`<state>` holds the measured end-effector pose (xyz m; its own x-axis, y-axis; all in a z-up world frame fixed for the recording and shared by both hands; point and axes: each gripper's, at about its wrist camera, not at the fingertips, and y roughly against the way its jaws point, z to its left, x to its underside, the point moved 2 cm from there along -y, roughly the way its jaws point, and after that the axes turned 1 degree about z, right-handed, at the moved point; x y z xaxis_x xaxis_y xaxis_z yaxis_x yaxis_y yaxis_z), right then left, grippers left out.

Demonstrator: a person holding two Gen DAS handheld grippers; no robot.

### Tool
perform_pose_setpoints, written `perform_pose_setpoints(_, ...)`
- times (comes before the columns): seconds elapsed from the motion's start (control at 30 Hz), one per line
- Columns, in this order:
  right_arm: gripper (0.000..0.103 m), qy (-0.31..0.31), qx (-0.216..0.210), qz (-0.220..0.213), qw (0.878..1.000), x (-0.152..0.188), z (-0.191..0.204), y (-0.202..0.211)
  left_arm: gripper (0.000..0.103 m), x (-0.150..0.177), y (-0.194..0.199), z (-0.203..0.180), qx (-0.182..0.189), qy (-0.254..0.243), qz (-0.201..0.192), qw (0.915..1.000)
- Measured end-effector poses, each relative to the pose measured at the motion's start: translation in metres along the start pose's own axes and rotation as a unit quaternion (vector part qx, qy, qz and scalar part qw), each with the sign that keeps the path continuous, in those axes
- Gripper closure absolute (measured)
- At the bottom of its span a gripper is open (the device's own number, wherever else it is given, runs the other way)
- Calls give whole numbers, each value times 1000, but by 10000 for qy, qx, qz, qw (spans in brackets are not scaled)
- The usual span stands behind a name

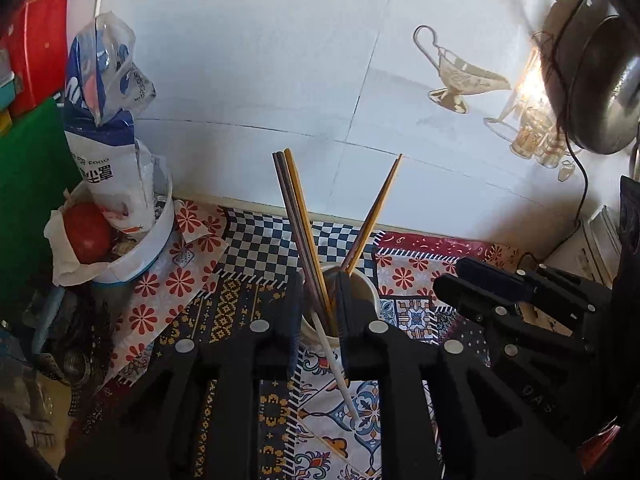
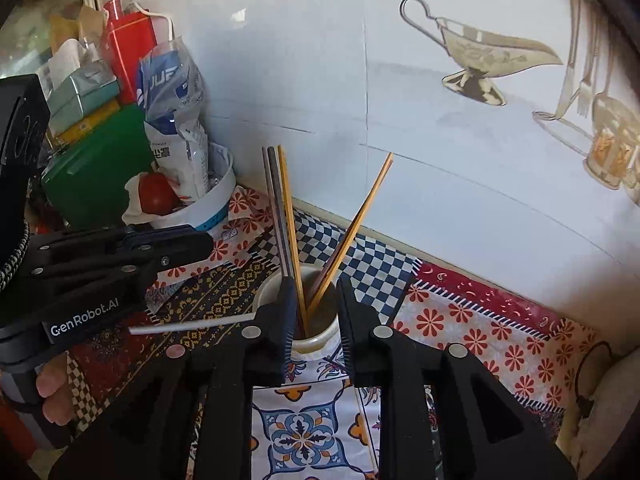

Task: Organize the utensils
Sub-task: 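Lower the yellow and white chopsticks into the white cup with both tools, then move both open tools back to the remaining chopsticks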

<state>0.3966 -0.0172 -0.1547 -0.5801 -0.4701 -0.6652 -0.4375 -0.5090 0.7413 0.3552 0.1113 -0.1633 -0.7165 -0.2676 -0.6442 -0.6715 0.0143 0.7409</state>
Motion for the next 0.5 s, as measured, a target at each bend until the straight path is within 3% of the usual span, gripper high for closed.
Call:
perform_pose_setpoints(0.13, 73, -67, 203, -255, 9994, 8, -2, 32, 70, 8, 25, -10, -4, -162, -158, 9997)
perform_pose_setpoints(0.33, 57, -250, 630, -584, 9960, 29, -10, 72, 60, 25, 45, -30, 69, -469, -239, 9986)
perform_pose_setpoints(0.5, 47, -606, 993, -570, 9916, 56, -25, 93, 52, 45, 47, -52, 210, -677, -150, 9974)
